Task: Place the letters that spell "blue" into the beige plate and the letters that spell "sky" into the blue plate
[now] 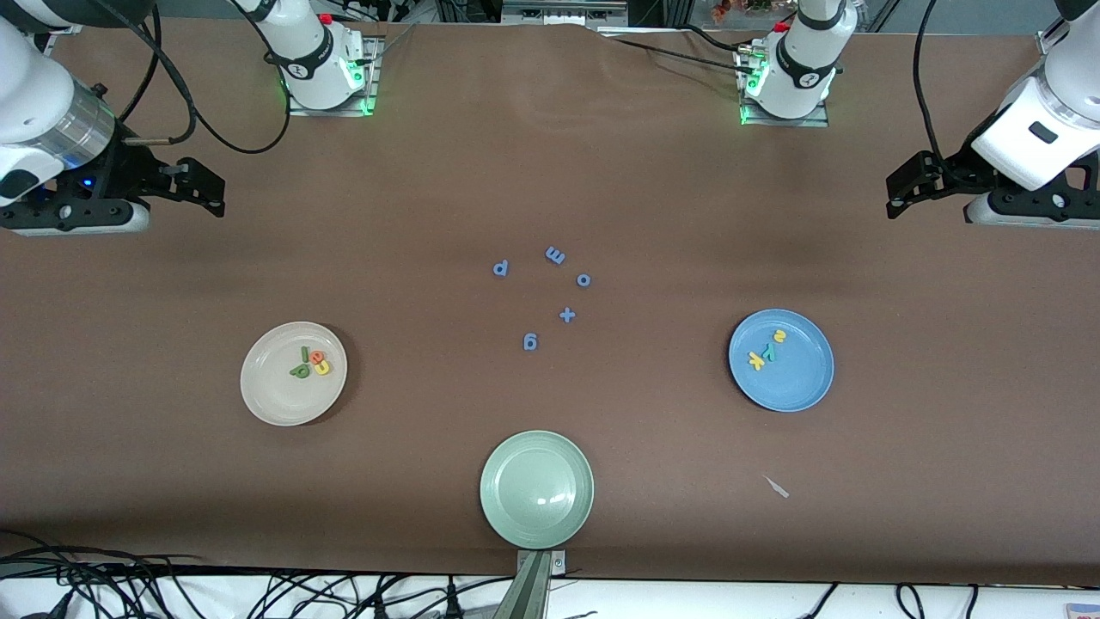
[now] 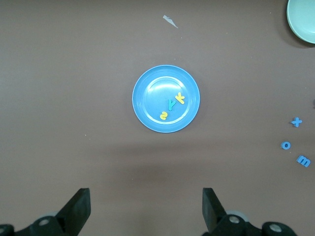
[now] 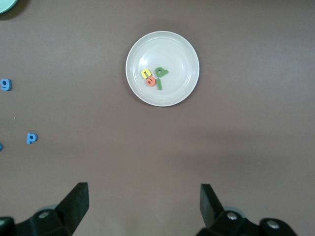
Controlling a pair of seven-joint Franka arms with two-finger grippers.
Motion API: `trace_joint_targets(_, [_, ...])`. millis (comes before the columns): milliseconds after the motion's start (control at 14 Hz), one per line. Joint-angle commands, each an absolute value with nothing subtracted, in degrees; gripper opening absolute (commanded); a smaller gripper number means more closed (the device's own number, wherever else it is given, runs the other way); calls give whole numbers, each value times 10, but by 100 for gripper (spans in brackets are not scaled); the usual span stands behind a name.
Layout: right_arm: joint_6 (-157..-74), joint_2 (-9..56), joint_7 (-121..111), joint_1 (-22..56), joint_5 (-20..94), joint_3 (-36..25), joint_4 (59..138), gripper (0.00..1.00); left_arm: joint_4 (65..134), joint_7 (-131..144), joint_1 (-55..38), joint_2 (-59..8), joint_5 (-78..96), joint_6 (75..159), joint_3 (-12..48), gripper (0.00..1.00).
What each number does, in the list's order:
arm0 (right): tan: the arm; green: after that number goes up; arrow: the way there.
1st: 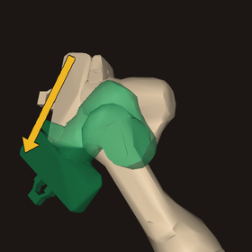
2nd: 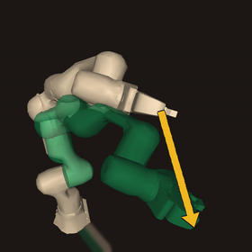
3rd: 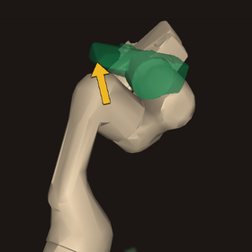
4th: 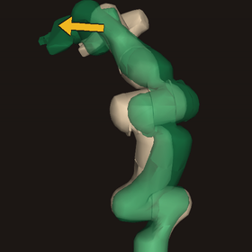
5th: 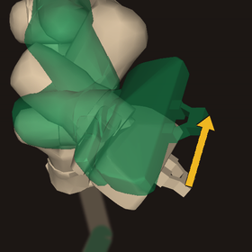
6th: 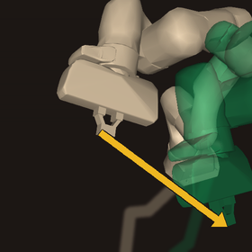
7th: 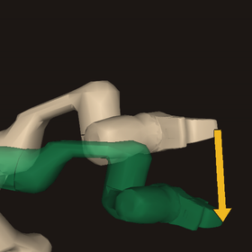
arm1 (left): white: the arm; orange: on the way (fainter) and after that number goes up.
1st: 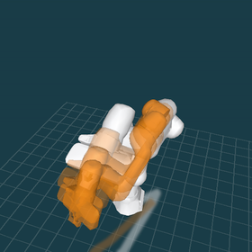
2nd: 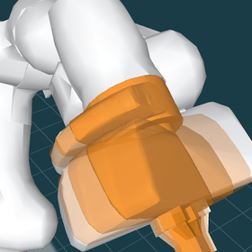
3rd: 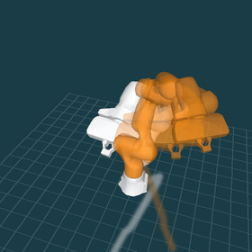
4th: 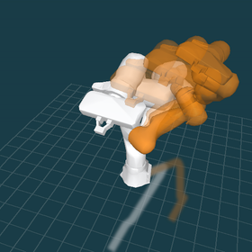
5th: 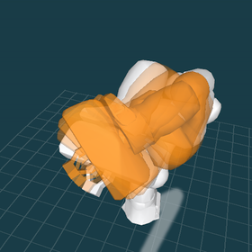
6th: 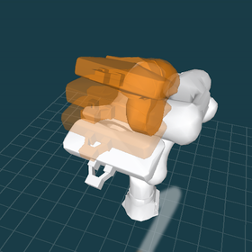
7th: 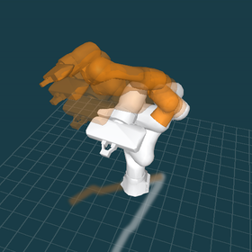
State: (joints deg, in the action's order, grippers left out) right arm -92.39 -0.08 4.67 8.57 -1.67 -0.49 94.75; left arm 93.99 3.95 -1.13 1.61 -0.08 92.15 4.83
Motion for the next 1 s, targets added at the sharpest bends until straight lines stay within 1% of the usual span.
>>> trace_joint_targets(0, [-899,10,40,80,-16,-2,918,100,927,33,-10,12,4,908,47,100])
trace_joint_targets(215, [-892,10,40,82,-15,-5,915,100,926,35,-10,12,4,906,47,100])
trace_joint_targets(501, [-859,9,41,82,-14,-5,902,100,924,33,-10,14,4,888,47,100])
trace_joint_targets(931, [-856,10,45,83,-11,-4,890,100,918,33,-9,13,4,886,46,100])
